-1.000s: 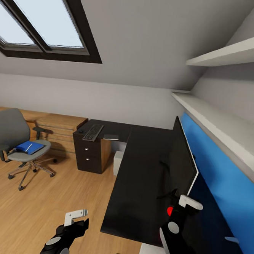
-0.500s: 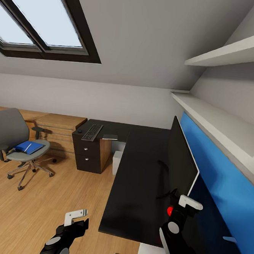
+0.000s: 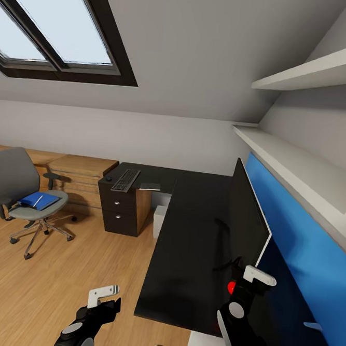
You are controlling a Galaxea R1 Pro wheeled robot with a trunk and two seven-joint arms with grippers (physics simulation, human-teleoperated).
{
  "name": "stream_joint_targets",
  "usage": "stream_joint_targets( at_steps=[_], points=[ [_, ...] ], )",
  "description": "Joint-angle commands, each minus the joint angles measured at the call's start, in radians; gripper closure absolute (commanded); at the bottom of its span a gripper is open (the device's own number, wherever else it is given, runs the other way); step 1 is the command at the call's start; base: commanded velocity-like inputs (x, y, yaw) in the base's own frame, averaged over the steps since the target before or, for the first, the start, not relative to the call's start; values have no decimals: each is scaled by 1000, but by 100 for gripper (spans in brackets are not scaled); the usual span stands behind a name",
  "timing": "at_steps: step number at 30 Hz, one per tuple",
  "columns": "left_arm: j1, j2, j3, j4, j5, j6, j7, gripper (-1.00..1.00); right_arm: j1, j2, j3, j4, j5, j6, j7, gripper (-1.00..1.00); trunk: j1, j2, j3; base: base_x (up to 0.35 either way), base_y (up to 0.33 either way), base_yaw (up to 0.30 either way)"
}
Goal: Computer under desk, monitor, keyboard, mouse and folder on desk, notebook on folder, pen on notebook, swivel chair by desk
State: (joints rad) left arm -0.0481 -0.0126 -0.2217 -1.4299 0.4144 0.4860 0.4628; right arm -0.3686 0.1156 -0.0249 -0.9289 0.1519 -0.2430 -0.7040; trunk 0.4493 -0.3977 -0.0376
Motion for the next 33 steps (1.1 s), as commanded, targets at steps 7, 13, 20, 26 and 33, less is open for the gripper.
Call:
stream_joint_targets(
  at_steps=[7, 13, 20, 26, 33],
  points=[
    [-1, 0, -2, -1, 10, 2, 10, -100, -1, 1, -2, 1, 6, -2, 0, -100, 1, -2, -2, -8, -47, 0],
    [-1, 0, -2, -1, 10, 2, 11, -100, -1, 1, -2, 1, 7, -2, -1, -100, 1, -2, -2, 0, -208, 0],
    [-1, 1, -2, -1, 10, 2, 11, -100, -1, 1, -1, 1, 8, -2, 0, -100, 1, -2, -2, 0, -104, 0],
    [-1, 1, -2, -1, 10, 2, 11, -100, -1, 1, -1, 1, 8, -2, 0, -100, 1, -2, -2, 0, -12, 0],
    [-1, 2, 1, -1, 9, 2, 10, -100, -1, 1, -1, 2, 6, -2, 0, -100, 1, -2, -2, -128, -1, 0]
  ],
)
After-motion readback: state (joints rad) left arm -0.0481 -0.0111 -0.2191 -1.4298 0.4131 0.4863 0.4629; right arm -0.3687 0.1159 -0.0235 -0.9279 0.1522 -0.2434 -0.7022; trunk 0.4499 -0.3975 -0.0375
